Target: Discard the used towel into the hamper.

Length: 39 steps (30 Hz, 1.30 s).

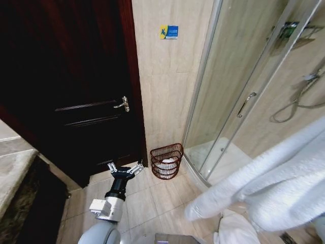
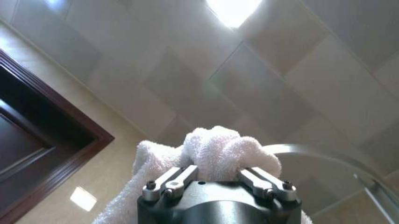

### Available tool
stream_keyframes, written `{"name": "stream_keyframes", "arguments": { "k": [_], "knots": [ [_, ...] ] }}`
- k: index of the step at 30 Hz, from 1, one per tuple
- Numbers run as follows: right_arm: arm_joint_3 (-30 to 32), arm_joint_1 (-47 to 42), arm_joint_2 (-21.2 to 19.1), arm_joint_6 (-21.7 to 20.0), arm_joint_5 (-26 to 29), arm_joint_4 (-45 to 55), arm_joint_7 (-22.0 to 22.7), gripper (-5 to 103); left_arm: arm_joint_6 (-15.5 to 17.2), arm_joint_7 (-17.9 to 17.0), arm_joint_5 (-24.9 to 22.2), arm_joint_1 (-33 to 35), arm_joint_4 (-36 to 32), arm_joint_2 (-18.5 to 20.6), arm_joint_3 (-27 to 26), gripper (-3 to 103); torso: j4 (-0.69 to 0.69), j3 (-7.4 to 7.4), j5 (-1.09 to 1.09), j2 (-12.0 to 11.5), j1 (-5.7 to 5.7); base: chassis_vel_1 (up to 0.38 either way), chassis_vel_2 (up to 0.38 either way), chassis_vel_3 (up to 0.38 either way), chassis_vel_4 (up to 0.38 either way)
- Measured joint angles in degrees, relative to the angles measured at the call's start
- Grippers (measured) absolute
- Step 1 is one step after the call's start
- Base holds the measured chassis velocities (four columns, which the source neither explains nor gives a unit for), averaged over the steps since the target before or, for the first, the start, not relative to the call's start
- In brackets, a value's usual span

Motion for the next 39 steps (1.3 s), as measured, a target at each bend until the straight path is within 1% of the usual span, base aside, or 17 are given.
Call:
{"name": "stream_keyframes", "arguments": {
  "k": [12, 25, 30, 39],
  "knots": [
    [0.3, 0.0, -0.3, 0.4, 0.4, -0.3, -0.7, 12, 0.0, 0.0, 0.0, 0.0, 0.0, 0.0, 0.0, 100, 0.01, -0.46, 0.01, -0.9, -0.42, 0.071, 0.072, 0.076, 0.07],
    [0.3, 0.6, -0.7, 0.6, 0.1, -1.3, -0.9, 12, 0.0, 0.0, 0.0, 0.0, 0.0, 0.0, 0.0, 100, 0.03, -0.47, 0.01, -0.9, -0.42, 0.093, 0.093, 0.086, 0.095],
    [0.3, 0.6, -0.6, 0.7, 0.1, -1.5, -0.9, 12, 0.0, 0.0, 0.0, 0.0, 0.0, 0.0, 0.0, 100, -0.01, -0.45, 0.01, -0.9, -0.41, 0.024, 0.004, 0.008, 0.018],
    [0.2, 0.7, -0.5, 0.8, 0.1, -1.6, -1.2, 12, 0.0, 0.0, 0.0, 0.0, 0.0, 0.0, 0.0, 100, 0.0, -0.43, 0.01, -0.8, -0.39, 0.0, 0.0, 0.0, 0.0]
  ]
}}
